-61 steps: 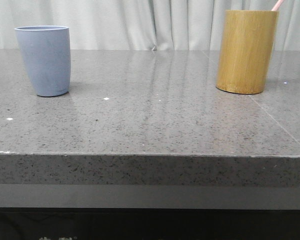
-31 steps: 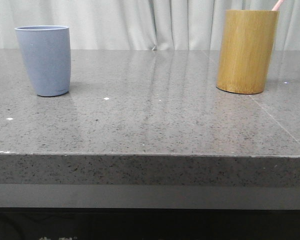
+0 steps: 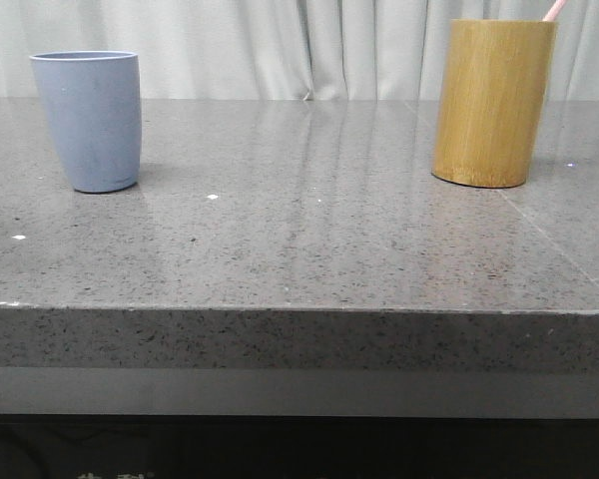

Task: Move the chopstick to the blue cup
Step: 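Grasp the rim of the light blue cup with the left gripper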

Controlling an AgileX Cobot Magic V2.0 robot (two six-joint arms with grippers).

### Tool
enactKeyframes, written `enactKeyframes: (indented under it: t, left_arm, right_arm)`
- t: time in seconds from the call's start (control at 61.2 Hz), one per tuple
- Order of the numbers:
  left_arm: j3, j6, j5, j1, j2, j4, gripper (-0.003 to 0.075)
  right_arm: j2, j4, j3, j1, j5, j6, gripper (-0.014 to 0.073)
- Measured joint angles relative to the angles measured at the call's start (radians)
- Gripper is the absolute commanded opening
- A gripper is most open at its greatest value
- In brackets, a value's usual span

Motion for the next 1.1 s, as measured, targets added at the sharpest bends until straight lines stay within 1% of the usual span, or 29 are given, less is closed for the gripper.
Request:
enactKeyframes:
  t: [0.213, 0.441, 0.589, 0.785, 0.817, 0.883, 1.095]
  left_arm:
    - [-0.214, 0.002, 0.171, -0.052, 0.222, 0.006, 0.0482]
    - [-0.423, 0.004, 0.33, -0.058, 0.466, 0.043, 0.0482]
    - [-0.501, 0.004, 0.361, -0.058, 0.576, 0.053, 0.0482]
    - [-0.559, 0.004, 0.368, -0.058, 0.686, 0.053, 0.0478]
    - [-0.564, 0.004, 0.368, -0.058, 0.703, 0.053, 0.0466]
    - [-0.568, 0.004, 0.368, -0.058, 0.723, 0.053, 0.0413]
    - [-0.57, 0.002, 0.368, -0.058, 0.747, 0.055, 0.0189]
  right_arm:
    - [0.0, 0.0, 0.0, 0.0, 0.0, 0.0, 0.056]
    - [0.0, 0.0, 0.0, 0.0, 0.0, 0.0, 0.056]
    - [0.0, 0.0, 0.0, 0.0, 0.0, 0.0, 0.056]
    - [0.0, 0.0, 0.0, 0.0, 0.0, 0.0, 0.056]
    - [0.0, 0.0, 0.0, 0.0, 0.0, 0.0, 0.056]
    - [0.0, 0.0, 0.0, 0.0, 0.001, -0.002, 0.056]
    - [0.0, 0.0, 0.0, 0.0, 0.002, -0.002, 0.056]
